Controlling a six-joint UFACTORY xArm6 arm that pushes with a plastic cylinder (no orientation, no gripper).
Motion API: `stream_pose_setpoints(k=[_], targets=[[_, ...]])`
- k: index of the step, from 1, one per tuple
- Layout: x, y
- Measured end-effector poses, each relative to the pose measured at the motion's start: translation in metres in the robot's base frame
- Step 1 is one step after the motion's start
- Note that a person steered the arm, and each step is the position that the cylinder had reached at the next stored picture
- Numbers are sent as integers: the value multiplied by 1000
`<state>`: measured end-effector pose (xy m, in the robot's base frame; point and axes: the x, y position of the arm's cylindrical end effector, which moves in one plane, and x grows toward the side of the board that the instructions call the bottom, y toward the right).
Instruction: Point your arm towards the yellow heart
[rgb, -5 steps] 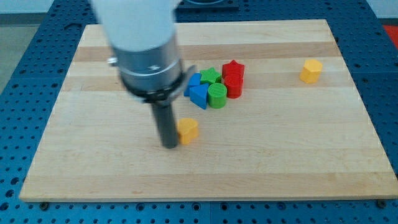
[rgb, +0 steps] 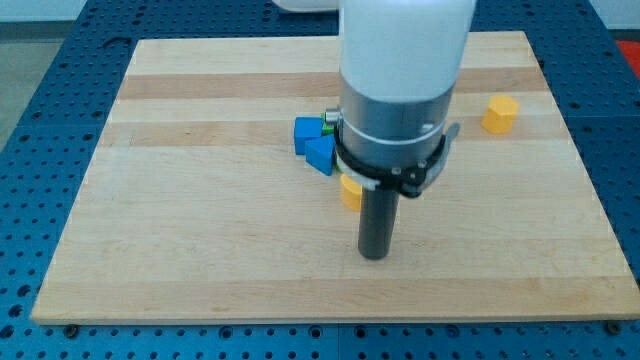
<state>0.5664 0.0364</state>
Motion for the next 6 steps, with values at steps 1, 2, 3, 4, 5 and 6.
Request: stream_pose_setpoints(k=[1,2,3,4,5,6], targets=[[17,-35],[17,-69],[17,-69],[17,-74],[10,-95],[-21,-119]])
